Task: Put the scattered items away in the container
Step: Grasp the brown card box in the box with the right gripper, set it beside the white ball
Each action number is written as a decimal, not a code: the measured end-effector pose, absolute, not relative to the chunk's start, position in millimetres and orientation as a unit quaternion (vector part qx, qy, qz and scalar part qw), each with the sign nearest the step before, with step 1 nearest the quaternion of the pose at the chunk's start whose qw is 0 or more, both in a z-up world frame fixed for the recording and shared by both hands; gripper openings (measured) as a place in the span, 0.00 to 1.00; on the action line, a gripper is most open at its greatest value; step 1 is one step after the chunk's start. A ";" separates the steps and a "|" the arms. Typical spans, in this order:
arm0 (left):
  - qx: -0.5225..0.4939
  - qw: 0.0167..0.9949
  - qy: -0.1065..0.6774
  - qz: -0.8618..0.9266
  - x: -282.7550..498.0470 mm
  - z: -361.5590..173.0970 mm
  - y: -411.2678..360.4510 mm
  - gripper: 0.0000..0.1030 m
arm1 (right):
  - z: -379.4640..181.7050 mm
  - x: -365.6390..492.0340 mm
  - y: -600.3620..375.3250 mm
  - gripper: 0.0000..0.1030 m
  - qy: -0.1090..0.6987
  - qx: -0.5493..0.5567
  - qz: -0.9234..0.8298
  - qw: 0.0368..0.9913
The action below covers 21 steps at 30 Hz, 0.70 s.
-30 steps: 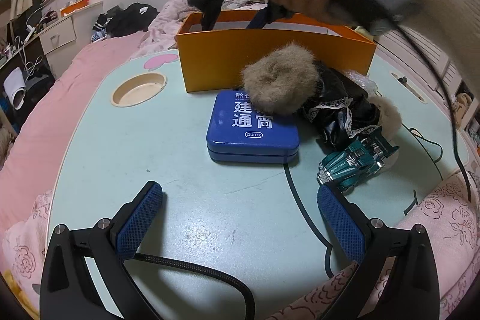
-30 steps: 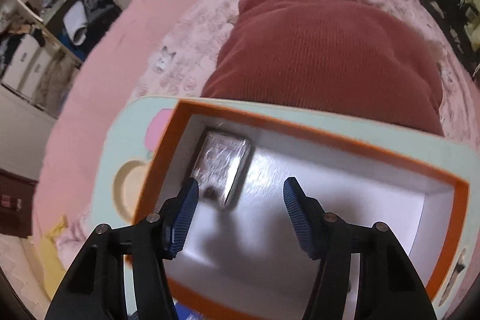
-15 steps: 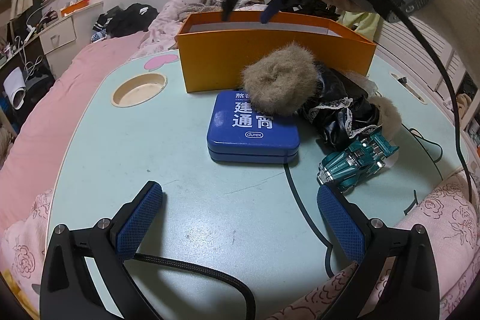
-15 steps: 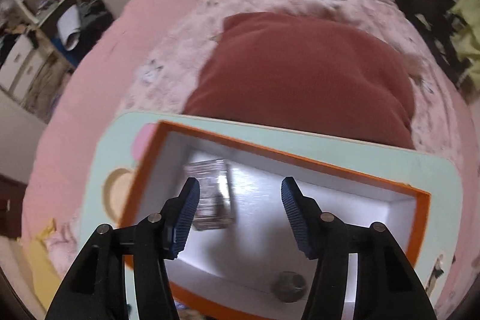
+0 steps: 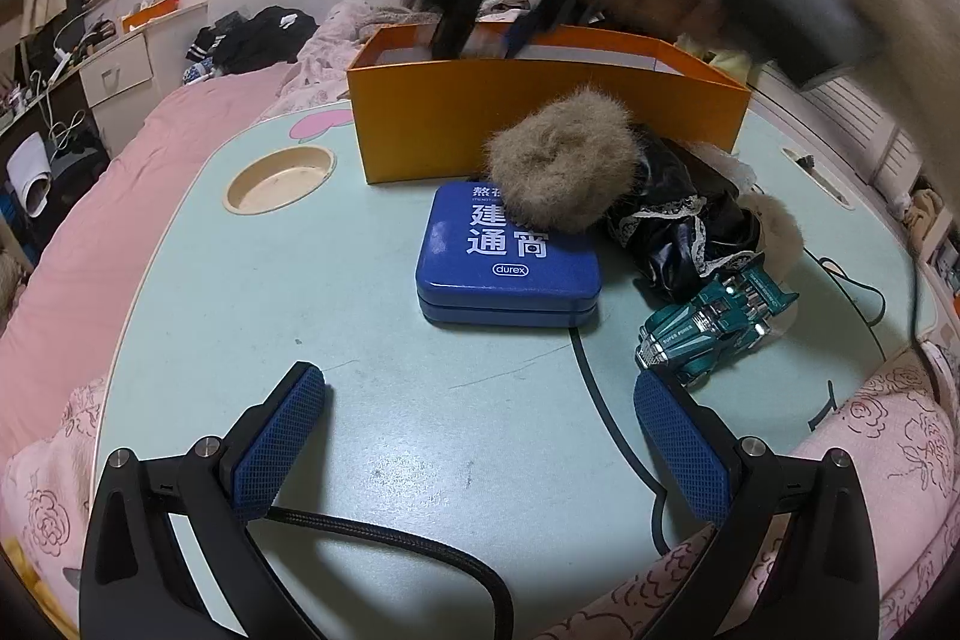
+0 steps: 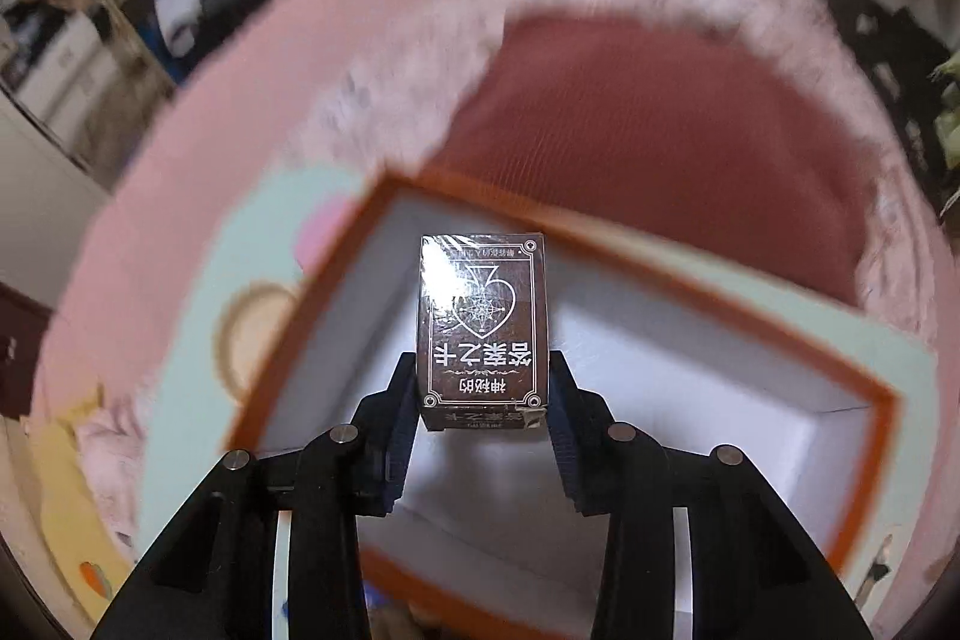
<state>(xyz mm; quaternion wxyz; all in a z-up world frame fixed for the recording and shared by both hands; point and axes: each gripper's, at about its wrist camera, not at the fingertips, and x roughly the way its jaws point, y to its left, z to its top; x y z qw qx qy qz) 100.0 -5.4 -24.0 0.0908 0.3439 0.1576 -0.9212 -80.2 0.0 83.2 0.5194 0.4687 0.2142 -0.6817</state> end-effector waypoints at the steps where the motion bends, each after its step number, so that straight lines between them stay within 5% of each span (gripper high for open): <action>1: 0.344 0.091 0.158 -0.921 99.9 -24.0 -5.6 1.00 | 98.2 -79.2 17.6 0.37 0.203 0.454 -0.685 0.532; 8: 0.344 0.092 0.158 -0.921 99.3 -23.5 -5.3 1.00 | 127.6 -60.2 148.5 0.38 0.184 0.404 -0.698 0.561; 18: 0.343 0.092 0.158 -0.921 99.4 -23.9 -5.4 1.00 | 5.8 -83.5 209.1 0.40 0.169 0.482 -0.724 0.464; 21: 0.343 0.092 0.158 -0.921 99.3 -24.1 -5.5 1.00 | 5.1 -76.9 207.8 0.60 0.148 0.460 -0.735 0.476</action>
